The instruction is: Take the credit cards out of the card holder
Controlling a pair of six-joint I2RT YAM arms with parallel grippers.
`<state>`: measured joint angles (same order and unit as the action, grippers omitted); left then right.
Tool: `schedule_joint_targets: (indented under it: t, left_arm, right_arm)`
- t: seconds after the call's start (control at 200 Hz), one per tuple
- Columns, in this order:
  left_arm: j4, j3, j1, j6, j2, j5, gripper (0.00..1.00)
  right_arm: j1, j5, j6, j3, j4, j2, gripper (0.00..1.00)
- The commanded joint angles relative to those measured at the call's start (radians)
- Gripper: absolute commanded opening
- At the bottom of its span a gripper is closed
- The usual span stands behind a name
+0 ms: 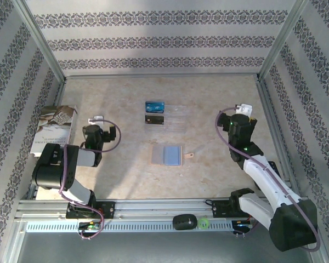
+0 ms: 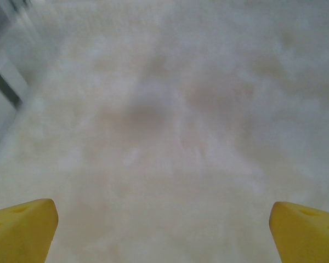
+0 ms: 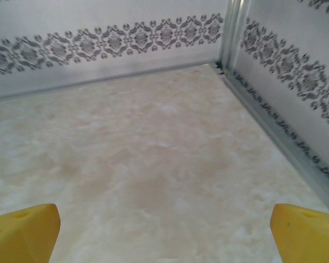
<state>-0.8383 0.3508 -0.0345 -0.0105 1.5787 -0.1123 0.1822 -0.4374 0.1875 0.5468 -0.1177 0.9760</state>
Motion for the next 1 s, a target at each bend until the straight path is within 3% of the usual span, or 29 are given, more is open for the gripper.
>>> schedule_joint_targets:
  t: [0.0, 0.15, 0.275, 0.425, 0.49, 0.55, 0.62, 0.705, 0.994]
  left_arm:
    - [-0.155, 0.011, 0.015, -0.01, 0.016, -0.013, 0.99]
    - [-0.229, -0.016, 0.015, -0.025, 0.02, -0.069, 0.99]
    - [-0.243, -0.022, 0.015, 0.005, 0.025, 0.019, 0.99]
    - [-0.118, 0.032, 0.015, 0.011, 0.013, 0.05, 0.99]
    - [-0.142, 0.026, 0.015, 0.014, 0.017, 0.051, 0.99]
    - [-0.122, 0.029, 0.015, 0.013, 0.012, 0.055, 0.99]
    - [-0.139, 0.027, 0.015, 0.016, 0.017, 0.056, 0.99]
    - [-0.133, 0.028, 0.015, 0.014, 0.016, 0.057, 0.99]
    - [-0.131, 0.028, 0.016, 0.016, 0.016, 0.057, 0.99]
  right_arm:
    - [-0.064, 0.043, -0.163, -0.105, -0.263, 0.012, 0.98]
    - [-0.149, 0.189, -0.117, -0.154, -0.439, 0.167, 0.98]
    - [-0.161, 0.209, -0.114, -0.185, -0.604, 0.303, 0.98]
    - [-0.17, 0.244, -0.097, -0.241, -0.884, 0.483, 0.98]
    - [-0.168, 0.28, -0.111, -0.213, -0.812, 0.501, 0.98]
    - [-0.152, 0.244, -0.121, -0.219, -0.935, 0.574, 0.98]
    - [-0.147, 0.241, -0.125, -0.176, -0.792, 0.53, 0.98]
    - [-0.145, 0.236, -0.129, -0.192, -0.878, 0.558, 0.98]
    - [-0.139, 0.227, -0.132, -0.188, -0.849, 0.544, 0.98]
